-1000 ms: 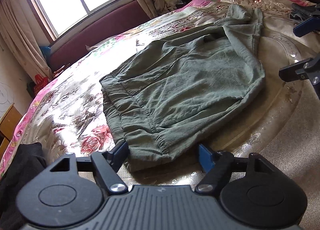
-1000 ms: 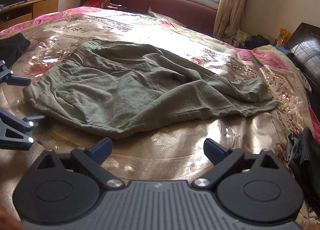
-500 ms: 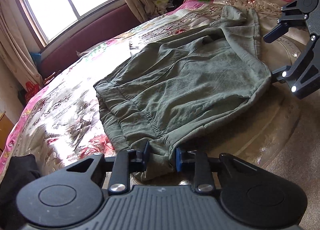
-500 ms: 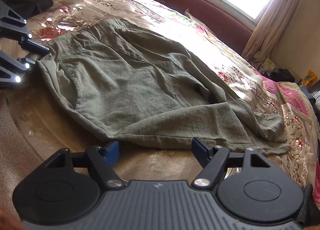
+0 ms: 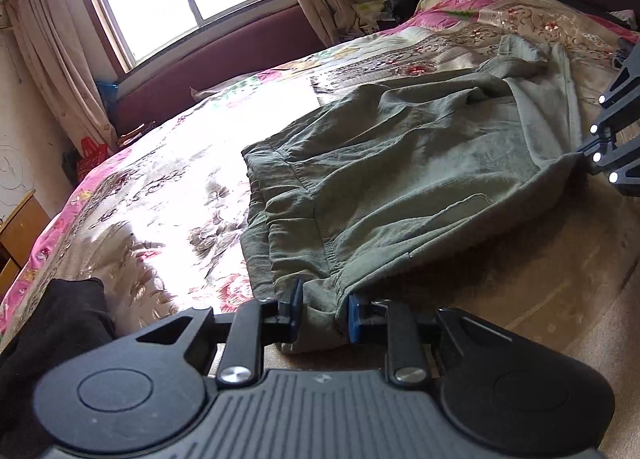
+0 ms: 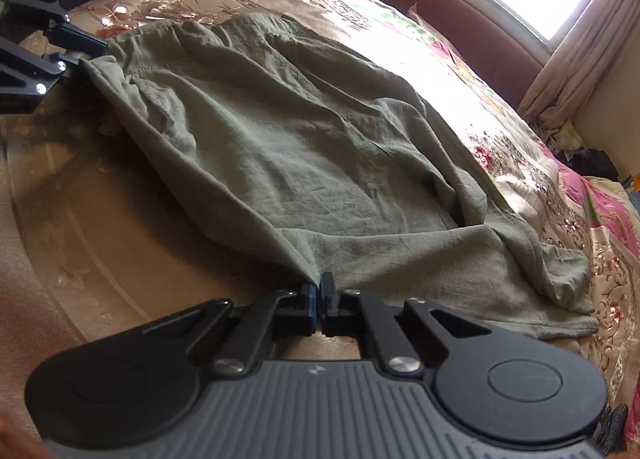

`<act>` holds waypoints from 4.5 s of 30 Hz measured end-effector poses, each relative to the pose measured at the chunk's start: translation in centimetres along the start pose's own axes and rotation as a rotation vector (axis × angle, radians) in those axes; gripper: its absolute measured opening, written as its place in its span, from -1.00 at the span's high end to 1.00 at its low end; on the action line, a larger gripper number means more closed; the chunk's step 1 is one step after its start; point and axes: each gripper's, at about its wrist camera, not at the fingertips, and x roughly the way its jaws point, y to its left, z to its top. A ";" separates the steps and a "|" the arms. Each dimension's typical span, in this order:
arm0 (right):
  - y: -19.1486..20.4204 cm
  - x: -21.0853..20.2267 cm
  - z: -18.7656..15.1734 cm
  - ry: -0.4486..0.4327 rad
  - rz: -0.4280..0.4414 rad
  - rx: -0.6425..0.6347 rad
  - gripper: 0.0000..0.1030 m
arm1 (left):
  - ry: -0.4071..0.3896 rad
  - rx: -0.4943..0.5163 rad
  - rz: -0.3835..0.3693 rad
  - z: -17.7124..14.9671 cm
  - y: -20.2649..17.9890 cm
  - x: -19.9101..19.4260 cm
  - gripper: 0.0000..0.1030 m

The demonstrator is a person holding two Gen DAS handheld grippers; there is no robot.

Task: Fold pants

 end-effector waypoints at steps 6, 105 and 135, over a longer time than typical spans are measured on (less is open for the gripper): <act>6.7 -3.9 -0.2 0.002 0.170 0.031 0.94 | 0.055 0.010 0.089 -2.8 3.5 -2.0 0.27; -7.0 -15.7 -14.3 0.010 -0.204 0.676 0.36 | 0.098 0.043 -0.131 -4.2 -2.7 -10.7 -0.20; -18.3 8.2 0.2 0.188 0.120 0.354 0.09 | 0.077 0.165 -0.104 10.6 11.8 15.0 -0.41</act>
